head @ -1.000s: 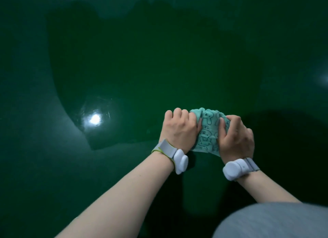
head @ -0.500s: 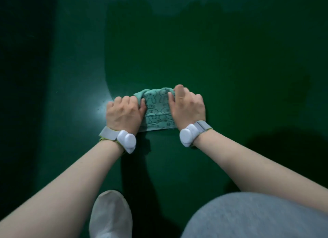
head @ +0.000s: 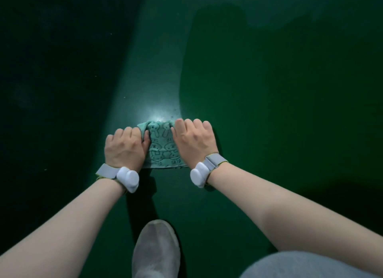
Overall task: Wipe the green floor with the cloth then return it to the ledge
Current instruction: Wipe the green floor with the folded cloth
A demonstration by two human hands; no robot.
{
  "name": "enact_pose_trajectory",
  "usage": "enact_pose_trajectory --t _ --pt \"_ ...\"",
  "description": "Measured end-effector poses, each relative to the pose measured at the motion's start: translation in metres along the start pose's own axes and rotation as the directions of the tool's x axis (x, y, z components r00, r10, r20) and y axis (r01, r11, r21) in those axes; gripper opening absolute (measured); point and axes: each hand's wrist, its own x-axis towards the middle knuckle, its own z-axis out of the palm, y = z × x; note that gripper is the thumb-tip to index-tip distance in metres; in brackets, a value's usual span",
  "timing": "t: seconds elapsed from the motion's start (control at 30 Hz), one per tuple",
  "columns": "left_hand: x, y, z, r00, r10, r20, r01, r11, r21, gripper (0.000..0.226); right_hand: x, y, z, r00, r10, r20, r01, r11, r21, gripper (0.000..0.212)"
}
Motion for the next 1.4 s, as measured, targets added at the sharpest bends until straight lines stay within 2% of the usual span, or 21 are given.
enact_pose_trajectory --t 0.13,0.27,0.33,0.5,0.87,1.27,1.4 --pt "0.033 0.024 -0.006 0.992 -0.11 0.063 0.11 0.994 0.014 0.042 0.031 0.027 0.006 0.999 0.025 -0.043 -0.027 0.999 -0.043 0.019" --pt "0.11 0.064 -0.014 0.942 -0.172 0.287 0.184 0.983 -0.012 0.042 0.091 0.072 0.014 0.995 0.069 -0.07 -0.079 0.985 -0.15 0.022" --pt "0.148 0.076 -0.012 0.925 -0.172 0.338 0.176 0.984 0.021 0.045 0.12 0.092 0.02 0.995 0.06 -0.082 -0.075 0.979 -0.189 0.022" --pt "0.218 0.084 0.001 0.944 -0.112 0.311 0.097 0.993 0.062 0.049 0.184 0.124 0.032 0.989 0.078 -0.128 -0.107 0.967 -0.233 0.023" --pt "0.335 0.091 0.032 0.945 -0.11 0.308 0.087 0.992 0.087 0.05 0.279 0.146 0.056 0.958 0.279 -0.068 -0.286 0.918 -0.274 0.025" --pt "0.369 0.092 0.033 0.937 -0.071 0.341 0.067 0.997 0.023 0.042 0.319 0.144 0.066 0.935 0.353 -0.019 -0.343 0.892 -0.295 0.026" --pt "0.351 0.082 0.022 0.925 -0.08 0.371 0.077 0.997 0.023 0.045 0.314 0.138 0.056 0.954 0.299 0.028 -0.278 0.915 -0.293 0.024"
